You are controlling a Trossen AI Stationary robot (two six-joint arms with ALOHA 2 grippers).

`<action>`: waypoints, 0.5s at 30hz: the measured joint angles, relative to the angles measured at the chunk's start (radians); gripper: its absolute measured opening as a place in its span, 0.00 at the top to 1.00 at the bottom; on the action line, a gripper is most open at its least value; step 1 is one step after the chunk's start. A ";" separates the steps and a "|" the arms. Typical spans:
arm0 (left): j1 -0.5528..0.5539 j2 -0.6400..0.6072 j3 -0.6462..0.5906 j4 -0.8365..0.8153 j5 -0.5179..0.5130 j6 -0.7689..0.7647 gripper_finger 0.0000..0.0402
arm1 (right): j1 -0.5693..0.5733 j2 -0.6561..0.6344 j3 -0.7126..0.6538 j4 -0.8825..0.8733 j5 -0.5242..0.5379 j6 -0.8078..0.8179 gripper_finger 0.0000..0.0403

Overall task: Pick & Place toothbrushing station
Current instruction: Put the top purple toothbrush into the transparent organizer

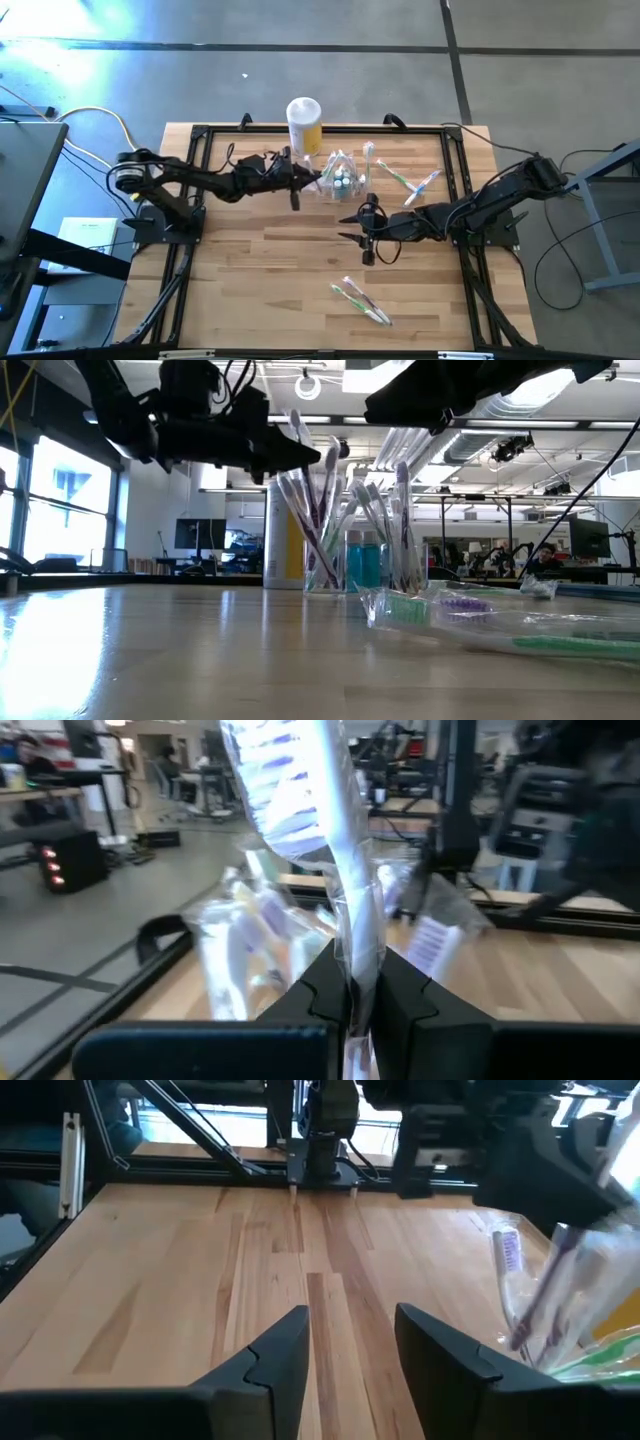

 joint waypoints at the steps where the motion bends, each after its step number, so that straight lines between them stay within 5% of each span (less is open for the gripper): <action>1: 0.002 0.006 0.005 0.002 -0.013 0.006 0.96 | 0.000 0.000 0.000 0.000 0.000 0.000 0.65; 15: 0.025 0.027 0.048 -0.064 -0.130 0.091 0.96 | 0.000 0.013 0.000 0.004 -0.008 0.000 0.65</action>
